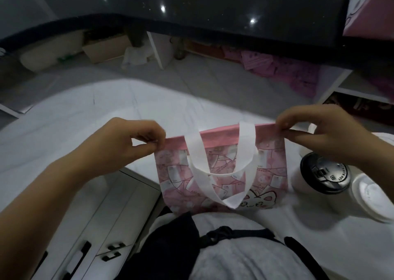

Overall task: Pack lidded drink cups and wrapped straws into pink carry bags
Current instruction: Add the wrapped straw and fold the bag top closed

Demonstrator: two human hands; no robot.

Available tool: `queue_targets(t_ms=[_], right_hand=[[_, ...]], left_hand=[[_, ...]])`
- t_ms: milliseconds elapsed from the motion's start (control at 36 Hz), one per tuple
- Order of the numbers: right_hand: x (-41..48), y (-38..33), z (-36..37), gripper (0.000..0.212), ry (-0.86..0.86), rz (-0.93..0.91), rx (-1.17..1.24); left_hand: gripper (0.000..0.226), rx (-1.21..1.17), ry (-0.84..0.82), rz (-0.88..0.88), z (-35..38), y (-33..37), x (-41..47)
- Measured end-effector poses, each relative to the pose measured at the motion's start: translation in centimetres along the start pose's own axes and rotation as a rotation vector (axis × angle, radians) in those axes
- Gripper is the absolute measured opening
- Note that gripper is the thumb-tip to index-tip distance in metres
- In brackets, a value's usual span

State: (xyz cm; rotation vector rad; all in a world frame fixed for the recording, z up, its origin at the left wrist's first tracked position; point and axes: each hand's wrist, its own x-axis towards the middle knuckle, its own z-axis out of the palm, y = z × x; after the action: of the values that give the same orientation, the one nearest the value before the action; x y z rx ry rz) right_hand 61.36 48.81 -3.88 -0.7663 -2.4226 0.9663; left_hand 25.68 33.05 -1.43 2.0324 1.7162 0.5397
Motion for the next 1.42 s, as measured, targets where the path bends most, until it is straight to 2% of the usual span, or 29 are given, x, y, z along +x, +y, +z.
queue_targets(t_ms=[83,250,333,472,611,694,778,917,972,1056,1194,1278,1333,1417], right_hand=[[-0.6,0.0,0.2,0.037,0.076,0.043,0.018],[-0.6,-0.7,0.9,0.06,0.018,0.053,-0.145],[0.1,-1.0,1.2,0.06,-0.034,0.038,-0.277],[1.9,-1.9,2.0,0.048,-0.09,-0.062,-0.549],[3.7,-2.6,3.9,0.021,-0.076,-0.137,-0.539],[4.1,-2.3,4.4,0.021,-0.135,-0.202,-0.596],[4.1,-2.2,4.1,0.011,-0.153,-0.2,-0.557],[3.6,-1.3,3.3,0.013,-0.155,-0.096,-0.372],[3.0,-0.6,2.5,0.021,-0.139,-0.022,-0.312],[2.1,0.3,1.3,0.031,-0.121,0.029,-0.299],[1.4,0.2,0.8,0.032,-0.137,-0.104,-0.433],[1.4,0.2,0.4,0.041,-0.14,-0.137,-0.531],[1.4,0.6,0.5,0.038,-0.127,-0.167,-0.6],[1.7,0.7,0.4,0.034,-0.101,-0.177,-0.624]], left_hand=[[0.023,-0.052,0.084,-0.079,0.4,0.4,-0.2],[0.041,0.035,0.03,-0.07,0.9,0.6,0.1],[0.046,0.092,0.027,-0.071,1.7,1.1,0.8],[0.033,0.172,0.022,-0.046,2.8,2.8,3.0],[0.023,0.237,0.061,-0.009,3.5,3.7,4.4],[0.018,0.231,0.047,0.017,3.5,3.7,4.5],[0.016,0.202,0.043,0.025,3.1,3.4,4.5],[0.03,0.08,-0.05,-0.088,2.2,1.9,4.2],[0.04,0.069,-0.088,-0.102,1.6,1.3,3.7],[0.04,0.123,-0.088,-0.109,0.8,0.4,2.9],[0.029,0.278,-0.044,-0.092,-0.2,-0.8,1.8],[0.033,0.285,-0.06,-0.101,-0.6,-0.9,1.6],[0.034,0.287,-0.063,-0.113,-0.8,-0.8,1.8],[0.024,0.281,0.07,-0.147,-0.8,-0.8,2.0]])
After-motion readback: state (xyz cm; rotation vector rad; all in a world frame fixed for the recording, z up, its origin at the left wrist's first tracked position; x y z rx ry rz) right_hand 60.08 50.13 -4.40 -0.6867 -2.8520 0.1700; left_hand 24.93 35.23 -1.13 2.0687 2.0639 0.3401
